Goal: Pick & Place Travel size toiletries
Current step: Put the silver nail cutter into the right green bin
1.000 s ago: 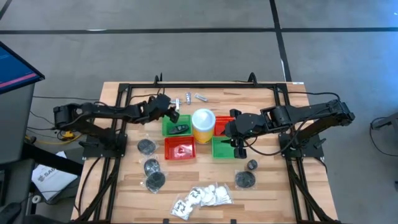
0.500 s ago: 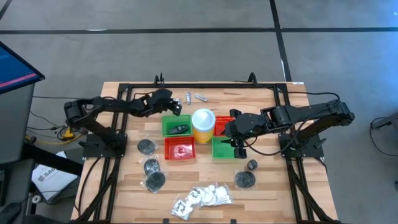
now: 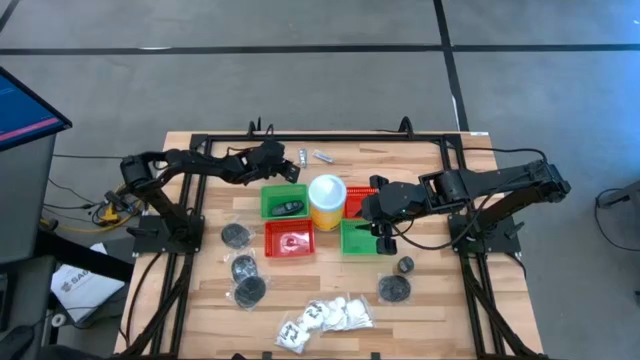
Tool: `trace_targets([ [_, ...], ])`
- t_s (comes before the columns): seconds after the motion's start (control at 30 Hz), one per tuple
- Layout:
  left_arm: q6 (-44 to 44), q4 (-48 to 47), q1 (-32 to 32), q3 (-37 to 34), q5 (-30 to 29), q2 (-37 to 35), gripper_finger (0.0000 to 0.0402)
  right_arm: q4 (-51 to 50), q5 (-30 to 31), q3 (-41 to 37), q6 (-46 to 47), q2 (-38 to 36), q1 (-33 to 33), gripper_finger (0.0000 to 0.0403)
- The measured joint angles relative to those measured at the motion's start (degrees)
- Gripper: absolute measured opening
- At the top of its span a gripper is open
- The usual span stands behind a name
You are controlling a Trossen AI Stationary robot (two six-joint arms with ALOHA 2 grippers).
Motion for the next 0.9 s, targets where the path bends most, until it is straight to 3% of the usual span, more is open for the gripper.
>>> trace_targets([
  [0.9,-3.75,-1.36,-0.27,0.0,-0.46,1.53,0.0163,0.0,0.02,0.0,0.02,0.0,0.02,0.0126],
])
